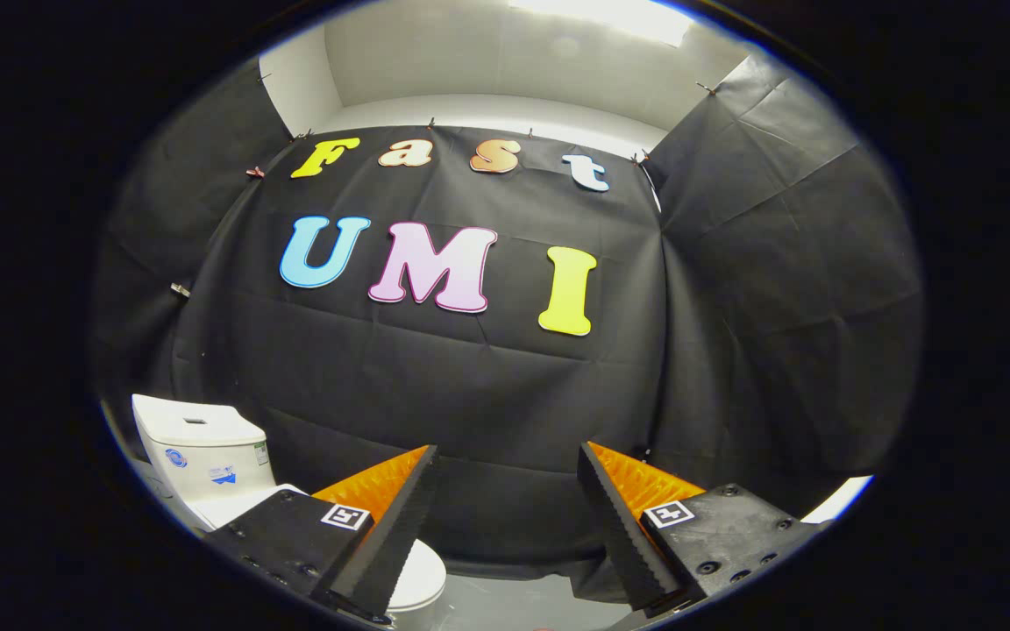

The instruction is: Open the toilet lid.

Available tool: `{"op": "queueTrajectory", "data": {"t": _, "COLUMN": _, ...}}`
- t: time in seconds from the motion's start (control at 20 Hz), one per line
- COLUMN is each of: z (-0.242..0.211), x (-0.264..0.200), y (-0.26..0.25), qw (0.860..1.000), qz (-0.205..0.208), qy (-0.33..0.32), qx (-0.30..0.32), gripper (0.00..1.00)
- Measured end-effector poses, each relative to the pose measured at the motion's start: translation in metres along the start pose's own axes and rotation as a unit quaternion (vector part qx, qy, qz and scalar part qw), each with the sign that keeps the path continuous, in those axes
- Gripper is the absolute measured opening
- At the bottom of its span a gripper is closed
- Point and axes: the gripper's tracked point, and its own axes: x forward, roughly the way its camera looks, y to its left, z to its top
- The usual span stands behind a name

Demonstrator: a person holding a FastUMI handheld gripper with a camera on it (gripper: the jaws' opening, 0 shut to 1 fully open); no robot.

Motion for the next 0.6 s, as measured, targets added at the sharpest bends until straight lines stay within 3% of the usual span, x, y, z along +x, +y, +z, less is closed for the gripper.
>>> {"op": "queueTrajectory", "data": {"t": 0.25, "z": 0.002, "x": -0.001, "y": 0.0, "qw": 1.0, "qz": 0.004, "qy": -0.001, "qx": 0.008, "gripper": 0.98}}
{"op": "queueTrajectory", "data": {"t": 0.6, "z": 0.008, "x": -0.005, "y": 0.022, "qw": 0.999, "qz": 0.045, "qy": -0.008, "qx": 0.019, "gripper": 0.97}}
